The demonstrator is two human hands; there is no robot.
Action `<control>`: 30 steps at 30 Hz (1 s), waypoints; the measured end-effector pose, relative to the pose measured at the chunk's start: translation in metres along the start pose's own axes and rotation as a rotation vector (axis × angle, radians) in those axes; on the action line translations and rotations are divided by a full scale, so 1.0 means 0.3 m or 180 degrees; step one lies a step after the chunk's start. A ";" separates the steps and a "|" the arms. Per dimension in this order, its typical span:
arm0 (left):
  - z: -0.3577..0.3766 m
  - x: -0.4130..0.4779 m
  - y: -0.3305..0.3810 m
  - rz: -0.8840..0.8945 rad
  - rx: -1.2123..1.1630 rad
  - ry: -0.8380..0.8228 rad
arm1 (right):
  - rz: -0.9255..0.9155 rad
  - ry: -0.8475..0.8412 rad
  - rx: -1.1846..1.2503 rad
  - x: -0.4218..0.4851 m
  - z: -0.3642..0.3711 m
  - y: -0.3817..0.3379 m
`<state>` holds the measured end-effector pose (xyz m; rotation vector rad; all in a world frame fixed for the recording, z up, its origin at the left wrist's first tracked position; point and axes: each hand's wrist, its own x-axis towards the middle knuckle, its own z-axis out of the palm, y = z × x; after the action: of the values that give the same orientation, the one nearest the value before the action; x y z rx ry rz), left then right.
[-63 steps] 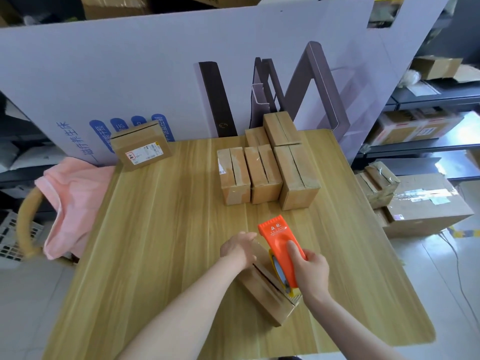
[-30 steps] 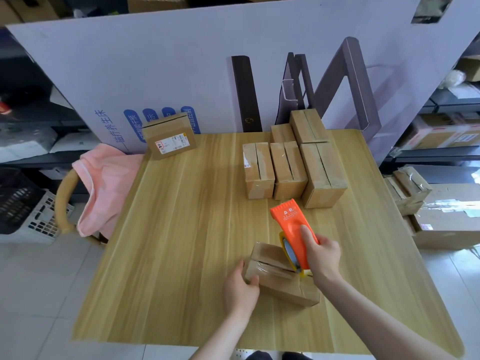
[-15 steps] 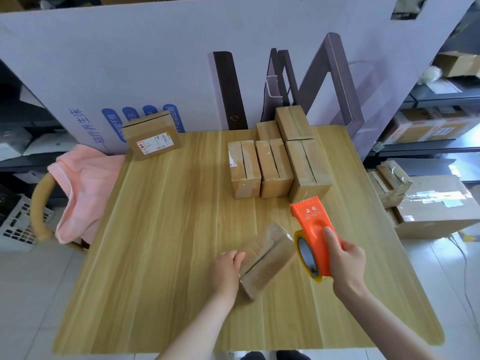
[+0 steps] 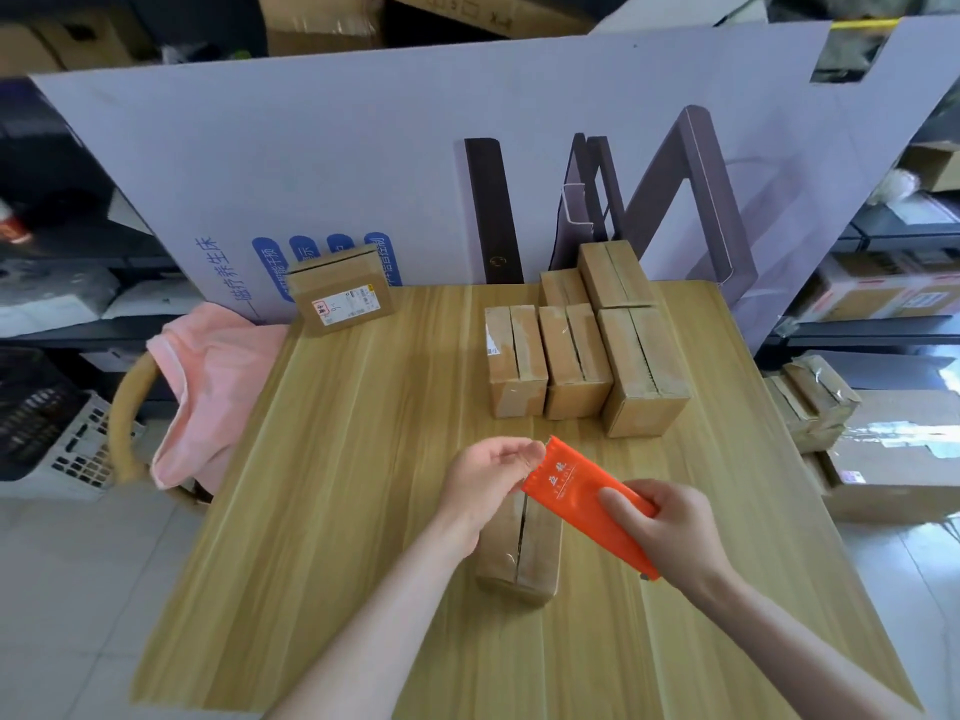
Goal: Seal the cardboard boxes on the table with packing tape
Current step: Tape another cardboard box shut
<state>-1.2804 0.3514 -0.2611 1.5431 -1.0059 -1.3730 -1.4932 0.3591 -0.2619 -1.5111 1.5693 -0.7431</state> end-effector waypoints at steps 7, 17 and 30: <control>-0.038 0.009 0.037 -0.0536 -0.0316 -0.0052 | -0.0229 -0.0222 -0.0216 0.003 -0.008 -0.043; -0.089 0.004 0.079 -0.0863 -0.0893 -0.0477 | -0.0205 -0.0245 0.0132 -0.001 -0.033 -0.094; -0.081 -0.015 0.090 -0.0422 -0.0095 0.0055 | -0.0203 -0.0301 0.0020 -0.012 -0.033 -0.087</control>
<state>-1.2577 0.3480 -0.2327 1.6210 -0.8818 -1.4562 -1.4888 0.3587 -0.2341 -1.5752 1.4533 -0.7012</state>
